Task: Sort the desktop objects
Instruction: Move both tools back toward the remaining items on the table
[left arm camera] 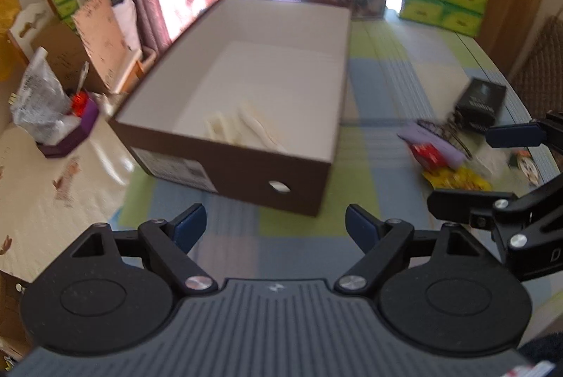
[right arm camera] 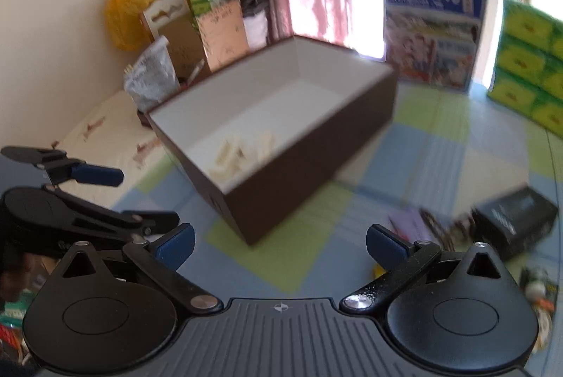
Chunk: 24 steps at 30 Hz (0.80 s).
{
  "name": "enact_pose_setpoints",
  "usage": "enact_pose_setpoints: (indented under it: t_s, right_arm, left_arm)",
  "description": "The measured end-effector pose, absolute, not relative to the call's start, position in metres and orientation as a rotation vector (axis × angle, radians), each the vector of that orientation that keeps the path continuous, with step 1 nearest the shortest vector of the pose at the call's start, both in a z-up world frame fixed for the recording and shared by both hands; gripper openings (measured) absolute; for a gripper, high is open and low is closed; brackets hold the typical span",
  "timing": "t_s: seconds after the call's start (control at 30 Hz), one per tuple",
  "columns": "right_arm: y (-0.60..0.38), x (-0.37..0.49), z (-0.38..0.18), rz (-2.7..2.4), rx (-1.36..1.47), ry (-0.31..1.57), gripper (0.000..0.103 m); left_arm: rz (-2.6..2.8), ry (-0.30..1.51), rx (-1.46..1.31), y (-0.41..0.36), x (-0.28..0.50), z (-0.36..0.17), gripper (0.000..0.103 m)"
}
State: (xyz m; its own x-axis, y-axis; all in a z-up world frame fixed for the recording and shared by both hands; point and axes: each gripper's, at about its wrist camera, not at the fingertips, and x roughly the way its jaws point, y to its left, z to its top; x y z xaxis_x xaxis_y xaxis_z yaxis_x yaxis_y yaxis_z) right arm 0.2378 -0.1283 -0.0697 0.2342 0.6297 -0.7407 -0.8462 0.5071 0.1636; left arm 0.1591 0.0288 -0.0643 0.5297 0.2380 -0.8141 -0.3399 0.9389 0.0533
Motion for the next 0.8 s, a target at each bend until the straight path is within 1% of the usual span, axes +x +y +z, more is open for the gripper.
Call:
enact_pose_setpoints:
  t_s: [0.33,0.8]
  right_arm:
    - [-0.19,0.252,-0.085,0.898,-0.248,0.947,0.101]
    - [-0.269,0.283,-0.111,0.712,-0.254,0.996,0.101]
  left_arm:
    - [0.211,1.028,-0.096,-0.018,0.177,-0.086,0.084]
    - [0.076,1.03,-0.09,-0.072,0.215,-0.102,0.084]
